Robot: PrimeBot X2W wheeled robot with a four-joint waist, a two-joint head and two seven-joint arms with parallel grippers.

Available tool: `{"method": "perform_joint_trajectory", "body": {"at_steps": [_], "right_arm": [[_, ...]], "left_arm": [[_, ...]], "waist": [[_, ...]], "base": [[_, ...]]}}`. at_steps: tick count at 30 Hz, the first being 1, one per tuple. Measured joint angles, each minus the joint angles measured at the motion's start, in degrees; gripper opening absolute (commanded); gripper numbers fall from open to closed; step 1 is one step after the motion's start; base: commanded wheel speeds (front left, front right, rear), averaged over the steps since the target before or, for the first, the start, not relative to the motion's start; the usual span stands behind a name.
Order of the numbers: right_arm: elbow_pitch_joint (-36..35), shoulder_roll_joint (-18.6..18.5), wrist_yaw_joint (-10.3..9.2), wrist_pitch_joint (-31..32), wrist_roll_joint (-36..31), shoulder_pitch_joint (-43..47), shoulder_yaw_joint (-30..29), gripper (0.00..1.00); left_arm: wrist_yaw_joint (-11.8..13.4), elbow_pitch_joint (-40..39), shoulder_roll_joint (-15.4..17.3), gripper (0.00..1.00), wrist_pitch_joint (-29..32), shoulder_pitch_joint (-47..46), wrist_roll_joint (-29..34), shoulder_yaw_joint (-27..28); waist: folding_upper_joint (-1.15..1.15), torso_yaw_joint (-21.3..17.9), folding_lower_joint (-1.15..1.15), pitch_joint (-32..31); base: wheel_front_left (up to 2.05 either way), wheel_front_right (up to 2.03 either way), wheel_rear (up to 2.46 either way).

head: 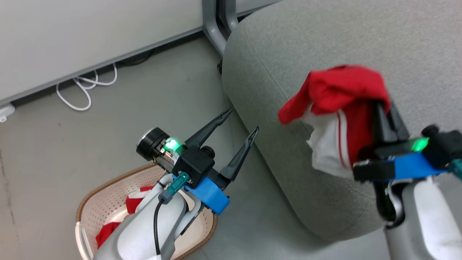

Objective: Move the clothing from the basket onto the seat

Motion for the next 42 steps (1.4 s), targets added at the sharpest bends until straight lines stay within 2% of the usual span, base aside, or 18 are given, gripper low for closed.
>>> {"method": "perform_joint_trajectory", "body": {"at_steps": [6,9,14,19,24,29,32,38,39,40,42], "right_arm": [[-1.92,-0.40,0.00,-0.01,-2.93,-11.89,-4.53,0.00],[-2.98,-1.38,0.00,-0.01,-3.27,-18.56,-9.28,0.00],[-3.92,-6.97,0.00,-0.02,-4.54,-28.67,-16.88,0.00],[-0.35,-12.92,0.01,-0.02,-5.16,-36.21,-23.24,0.00],[5.50,-15.50,0.01,-0.01,-5.84,-38.50,-28.19,0.00],[16.51,-15.79,0.01,-0.01,-6.01,-38.69,-29.33,0.00],[21.96,-14.62,0.00,0.00,-6.03,-38.69,-30.03,0.00],[26.59,-13.03,0.01,-0.01,-6.61,-37.34,-30.16,0.00],[26.33,-12.81,0.01,-0.02,-6.45,-37.00,-30.29,0.37],[25.76,-12.68,0.01,-0.01,-6.21,-36.46,-30.36,1.00],[24.46,-12.46,0.00,-0.01,-6.11,-35.00,-30.15,1.00]], "left_arm": [[0.00,-1.78,1.42,1.00,0.00,-3.96,1.07,-0.34],[0.00,-2.68,2.38,1.00,0.00,-6.44,1.32,-0.68],[0.00,-5.43,3.78,1.00,0.00,-11.61,1.87,-1.64],[0.00,-7.50,5.60,1.00,0.02,-15.37,2.82,-1.75],[0.00,-8.68,6.83,1.00,0.03,-17.03,3.26,-1.83],[0.01,-8.98,7.45,1.00,0.03,-17.52,3.34,-1.85],[0.07,-8.96,7.64,1.00,0.03,-17.55,3.35,-1.94],[0.08,-8.80,7.27,1.00,0.02,-18.03,3.34,-2.19],[0.10,-8.70,7.21,1.00,0.02,-18.13,3.33,-2.19],[0.20,-8.62,7.11,1.00,0.02,-18.15,3.31,-2.19],[0.38,-8.33,6.91,1.00,0.02,-18.15,3.23,-2.13]], "waist": [[0.00,0.83,0.00,5.29],[0.00,1.44,0.00,8.90],[0.00,3.03,0.01,15.99],[0.00,4.73,0.01,23.32],[0.00,6.18,0.02,29.67],[-0.01,7.33,0.02,33.82],[-0.01,7.73,0.02,34.97],[-0.01,8.36,0.02,35.10],[-0.01,8.41,0.01,34.93],[-0.01,8.44,0.01,34.70],[0.00,8.53,0.01,34.00]], "base": [[0.00,0.00,0.00],[0.00,0.00,0.00],[0.00,0.00,0.00],[0.00,0.00,0.00],[0.00,0.00,0.00],[0.00,0.00,0.00],[0.00,0.00,0.00],[0.00,0.00,0.00],[0.00,0.00,0.00],[0.00,0.00,0.00],[0.00,0.00,0.00]]}}
